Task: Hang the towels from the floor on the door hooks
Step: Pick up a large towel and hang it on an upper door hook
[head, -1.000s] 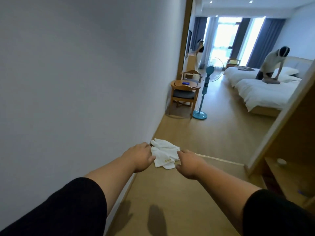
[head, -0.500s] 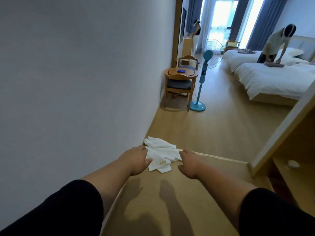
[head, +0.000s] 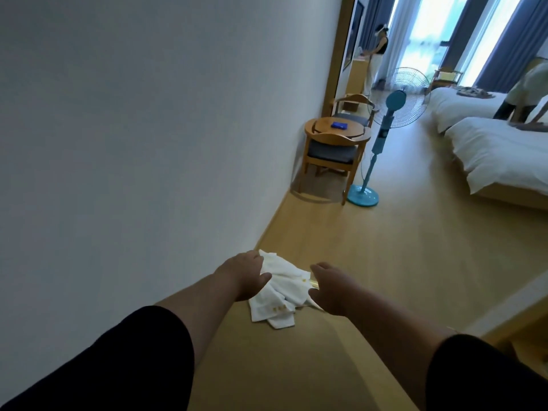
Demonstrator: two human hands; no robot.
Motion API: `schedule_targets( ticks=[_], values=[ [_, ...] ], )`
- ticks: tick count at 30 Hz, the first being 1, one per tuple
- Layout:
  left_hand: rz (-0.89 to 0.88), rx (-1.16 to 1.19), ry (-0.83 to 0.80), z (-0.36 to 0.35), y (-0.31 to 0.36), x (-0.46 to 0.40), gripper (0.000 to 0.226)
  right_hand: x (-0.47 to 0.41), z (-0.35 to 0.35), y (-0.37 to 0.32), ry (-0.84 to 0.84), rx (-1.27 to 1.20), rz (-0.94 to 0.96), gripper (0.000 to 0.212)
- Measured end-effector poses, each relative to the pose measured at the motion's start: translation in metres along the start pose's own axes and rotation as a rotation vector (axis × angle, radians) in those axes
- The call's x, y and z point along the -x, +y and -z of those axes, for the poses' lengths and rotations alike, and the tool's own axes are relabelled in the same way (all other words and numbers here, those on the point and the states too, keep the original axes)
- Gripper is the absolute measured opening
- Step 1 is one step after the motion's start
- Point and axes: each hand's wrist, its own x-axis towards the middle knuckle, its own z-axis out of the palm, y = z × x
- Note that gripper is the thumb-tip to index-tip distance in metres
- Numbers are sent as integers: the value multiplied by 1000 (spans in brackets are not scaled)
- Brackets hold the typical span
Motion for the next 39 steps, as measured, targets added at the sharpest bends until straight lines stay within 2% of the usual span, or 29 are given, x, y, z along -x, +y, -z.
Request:
schedule_targets(
  ticks=[5, 11, 18, 22, 25, 32, 39],
  values=[
    [7, 21, -52, -2, -14, -76, 53, -56, 11, 27, -21, 22, -28, 54],
    [-45, 38, -100, -2, -40, -193, 60, -166, 33, 61, -29, 37, -74, 53],
    [-97, 40, -173, 21, -84, -344, 50, -291, 42, 78, -90, -21, -115, 56],
    [-93, 49, -263, 16, -105, -404, 59, -349, 40, 85, -132, -95, -137, 56],
    [-66, 86, -317, 1, -119, -437, 57, -390, 30, 96, -149, -131, -123, 55],
    [131, 150, -439, -72, -142, -503, 57, -496, -22, 142, -312, -173, -26, 49],
    [338, 296, -571, -198, -141, -566, 48, -617, -166, 203, -549, -297, -51, 46]
  ],
)
